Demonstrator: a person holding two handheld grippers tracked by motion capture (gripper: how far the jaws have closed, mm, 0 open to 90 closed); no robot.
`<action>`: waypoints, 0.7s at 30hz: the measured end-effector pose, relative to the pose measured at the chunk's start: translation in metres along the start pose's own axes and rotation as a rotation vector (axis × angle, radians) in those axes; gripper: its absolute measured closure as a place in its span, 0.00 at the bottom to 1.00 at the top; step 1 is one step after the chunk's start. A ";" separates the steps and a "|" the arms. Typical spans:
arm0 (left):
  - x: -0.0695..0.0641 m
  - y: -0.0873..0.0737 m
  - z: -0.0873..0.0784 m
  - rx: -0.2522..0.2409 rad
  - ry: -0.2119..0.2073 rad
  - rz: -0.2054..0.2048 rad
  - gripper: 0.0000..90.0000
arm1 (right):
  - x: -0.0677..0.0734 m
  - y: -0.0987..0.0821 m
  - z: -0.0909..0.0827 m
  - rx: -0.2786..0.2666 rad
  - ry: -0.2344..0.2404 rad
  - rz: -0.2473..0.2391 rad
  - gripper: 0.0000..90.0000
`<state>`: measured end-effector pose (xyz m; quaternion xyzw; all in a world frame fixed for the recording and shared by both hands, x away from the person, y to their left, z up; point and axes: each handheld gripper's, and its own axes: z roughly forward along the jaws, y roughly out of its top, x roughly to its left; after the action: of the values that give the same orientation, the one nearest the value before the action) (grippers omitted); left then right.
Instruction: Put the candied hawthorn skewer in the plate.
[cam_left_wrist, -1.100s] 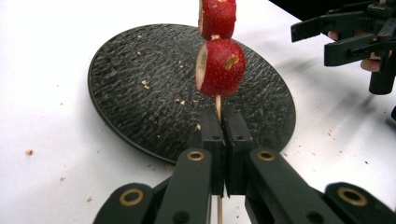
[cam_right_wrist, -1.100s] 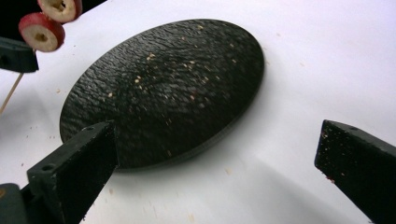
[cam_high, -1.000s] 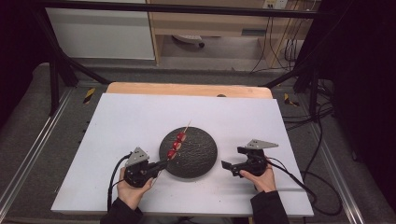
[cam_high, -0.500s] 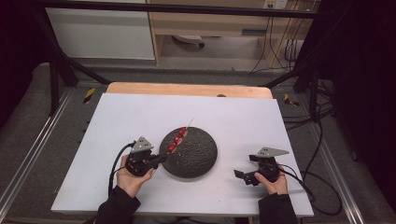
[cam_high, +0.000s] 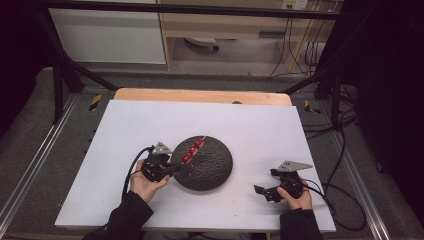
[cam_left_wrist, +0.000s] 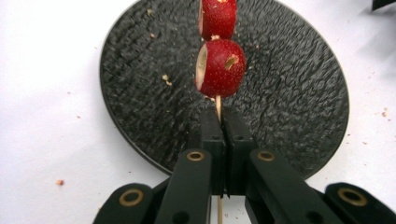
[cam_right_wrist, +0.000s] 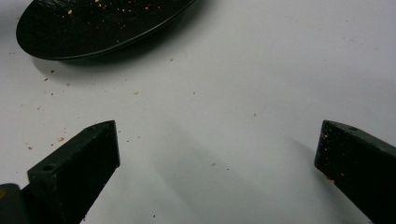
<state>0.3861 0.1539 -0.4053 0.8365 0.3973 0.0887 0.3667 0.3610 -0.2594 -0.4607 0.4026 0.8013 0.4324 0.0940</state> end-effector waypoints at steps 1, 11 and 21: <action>-0.001 0.000 0.002 0.008 0.008 0.006 0.98 | 0.000 0.000 0.000 -0.002 0.001 0.000 0.01; -0.013 0.003 0.020 0.106 0.043 0.029 0.98 | 0.000 -0.001 -0.001 -0.004 0.017 0.005 0.01; -0.017 0.004 0.029 0.138 0.070 0.030 0.98 | -0.001 -0.001 -0.001 0.002 0.020 0.005 0.01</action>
<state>0.3897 0.1237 -0.4209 0.8619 0.4027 0.0958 0.2927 0.3605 -0.2612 -0.4614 0.4002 0.8018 0.4356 0.0845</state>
